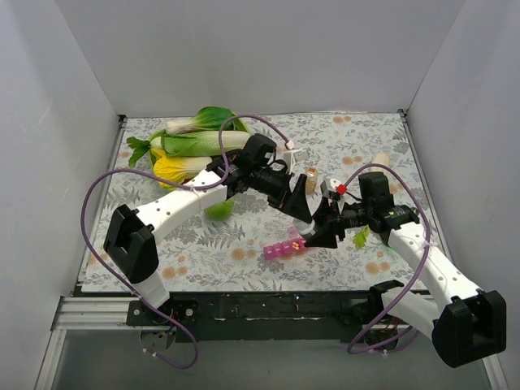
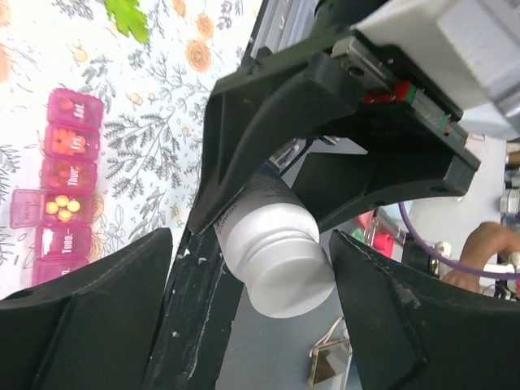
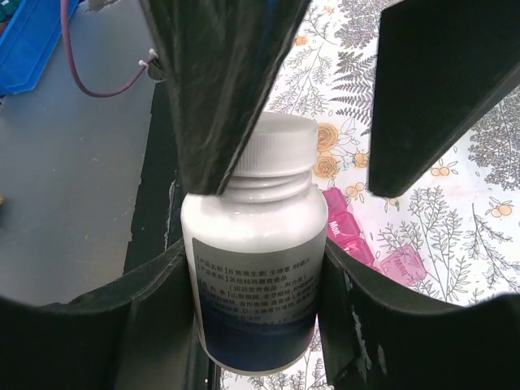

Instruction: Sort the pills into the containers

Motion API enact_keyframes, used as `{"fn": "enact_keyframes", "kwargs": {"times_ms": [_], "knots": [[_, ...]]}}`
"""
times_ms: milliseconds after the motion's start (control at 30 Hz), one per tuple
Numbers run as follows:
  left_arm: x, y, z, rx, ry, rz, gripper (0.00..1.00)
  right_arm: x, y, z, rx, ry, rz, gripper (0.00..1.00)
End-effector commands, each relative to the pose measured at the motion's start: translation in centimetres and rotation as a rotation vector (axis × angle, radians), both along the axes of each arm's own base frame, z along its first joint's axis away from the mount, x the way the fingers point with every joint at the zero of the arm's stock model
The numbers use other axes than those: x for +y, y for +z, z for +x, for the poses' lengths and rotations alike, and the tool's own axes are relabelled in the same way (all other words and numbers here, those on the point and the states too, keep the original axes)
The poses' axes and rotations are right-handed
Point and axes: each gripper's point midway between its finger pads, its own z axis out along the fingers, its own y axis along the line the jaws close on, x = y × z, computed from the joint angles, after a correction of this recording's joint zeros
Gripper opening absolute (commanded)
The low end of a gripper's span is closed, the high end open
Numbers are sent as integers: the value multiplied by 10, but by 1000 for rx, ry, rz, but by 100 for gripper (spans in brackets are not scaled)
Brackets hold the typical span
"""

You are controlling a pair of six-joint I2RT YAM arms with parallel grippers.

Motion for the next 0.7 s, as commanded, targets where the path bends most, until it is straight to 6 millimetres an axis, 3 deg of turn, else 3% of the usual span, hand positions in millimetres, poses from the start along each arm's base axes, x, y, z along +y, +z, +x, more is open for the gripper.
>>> {"fn": "enact_keyframes", "kwargs": {"times_ms": [0, 33, 167, 300, 333, 367, 400, 433, 533, 567, 633, 667], "knots": [[7, 45, 15, -76, 87, -96, 81, 3, 16, 0, -74, 31, 51, 1], [9, 51, 17, -81, 107, -103, 88, 3, 17, 0, -79, 30, 51, 1], [18, 71, 20, -104, 159, -149, 98, 2, 17, 3, -108, 19, 37, 1], [29, 81, 18, -124, 218, -166, 98, 0, 15, 7, -154, 1, 12, 1], [33, 74, 20, -111, 252, -150, 98, 0, 18, 10, -177, -7, 3, 1], [41, 80, 22, -92, 336, -149, 98, -2, 19, 14, -202, -16, -9, 1], [45, 79, 24, -63, 385, -151, 98, -4, 16, 18, -235, -33, -40, 1], [49, 66, 25, -24, 436, -142, 98, -5, 17, 22, -264, -46, -54, 1], [59, 76, 30, 129, 631, -209, 98, -9, 21, 40, -379, -109, -120, 1], [62, 59, 29, 198, 672, -199, 98, -10, 22, 45, -408, -127, -139, 1], [62, 77, 25, 306, 709, -305, 98, -14, 23, 56, -491, -175, -194, 1], [63, 65, 24, 358, 731, -304, 98, -15, 23, 59, -510, -186, -211, 1]]}}
